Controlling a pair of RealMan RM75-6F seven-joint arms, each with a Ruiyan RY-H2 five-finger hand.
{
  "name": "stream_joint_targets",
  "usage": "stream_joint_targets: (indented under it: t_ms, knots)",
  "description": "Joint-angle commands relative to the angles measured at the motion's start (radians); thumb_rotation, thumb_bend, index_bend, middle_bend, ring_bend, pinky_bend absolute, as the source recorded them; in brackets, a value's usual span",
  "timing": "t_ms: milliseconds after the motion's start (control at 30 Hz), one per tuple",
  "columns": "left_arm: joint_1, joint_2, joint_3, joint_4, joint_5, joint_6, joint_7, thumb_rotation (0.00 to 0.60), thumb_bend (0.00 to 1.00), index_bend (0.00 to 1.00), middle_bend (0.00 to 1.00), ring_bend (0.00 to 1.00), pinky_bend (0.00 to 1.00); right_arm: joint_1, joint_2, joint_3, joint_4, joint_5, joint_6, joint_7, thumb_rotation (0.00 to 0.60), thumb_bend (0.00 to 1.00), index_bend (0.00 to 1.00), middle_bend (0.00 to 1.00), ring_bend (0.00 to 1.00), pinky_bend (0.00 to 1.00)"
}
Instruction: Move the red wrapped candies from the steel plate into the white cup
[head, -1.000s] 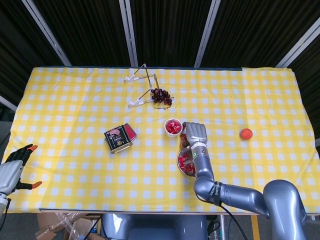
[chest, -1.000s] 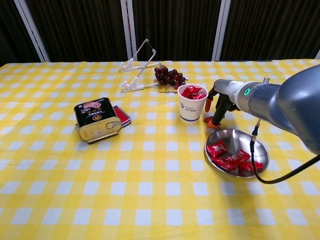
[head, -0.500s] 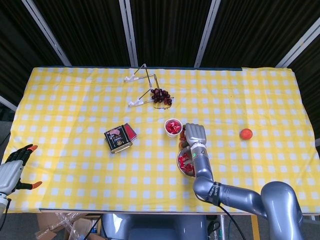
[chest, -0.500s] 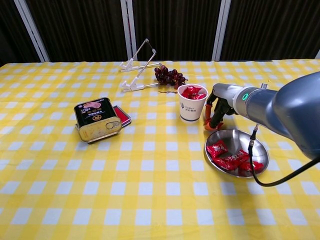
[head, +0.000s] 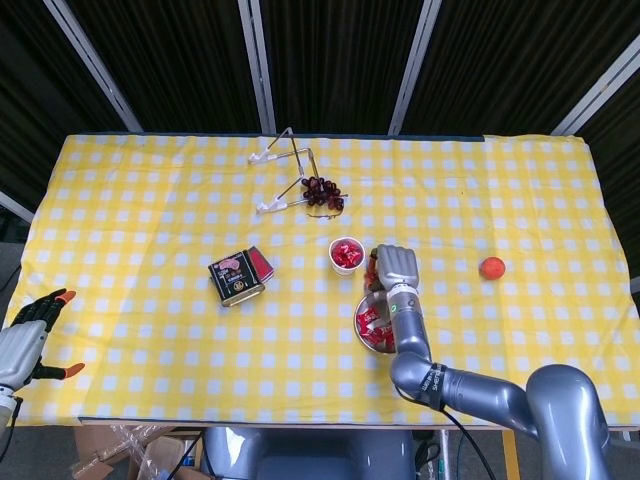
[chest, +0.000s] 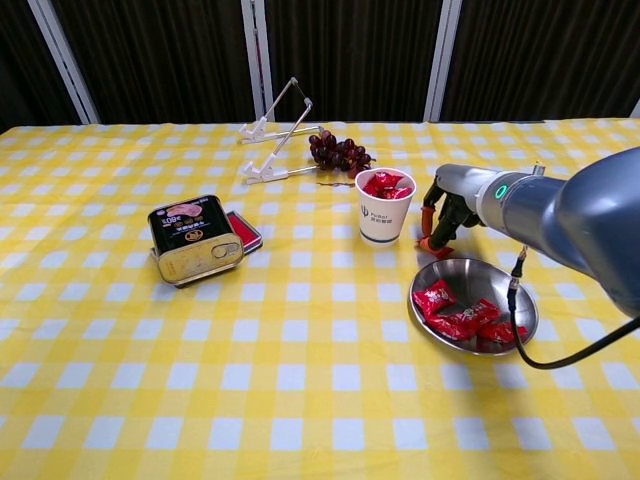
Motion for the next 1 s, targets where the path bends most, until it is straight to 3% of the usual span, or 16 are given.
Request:
stream_joint_targets:
  t_ms: [33,300,533,1000]
  knots:
    - [0.0,0.001,0.0,-0.001,-0.001,-0.001,0.002,0.6,0.09,0.0,0.0,0.0,0.0,-0.004,0.005,-0.002,-0.009,0.001,0.002,-0.004,0.6,0.39,0.57,0.78,0.93,0.95]
    - [0.0,0.002,0.0,-0.004,-0.005,-0.001,0.001,0.6,0.09,0.0,0.0,0.0,0.0,-0.016,0.006,-0.008,-0.018,0.003,0.009,-0.01,0.6,0.4,0.57,0.78,0.93,0.95]
    - [0.0,0.003,-0.001,-0.006,-0.007,-0.001,-0.002,0.6,0.09,0.0,0.0,0.0,0.0,-0.022,0.006,-0.007,-0.023,0.0,0.014,-0.012,0.6,0.48,0.65,0.8,0.96,0.95]
    - [0.0,0.005,-0.001,-0.009,-0.008,-0.002,-0.007,0.6,0.09,0.0,0.0,0.0,0.0,-0.038,0.032,0.01,-0.07,-0.046,0.048,0.006,0.6,0.48,0.67,0.81,0.96,0.95]
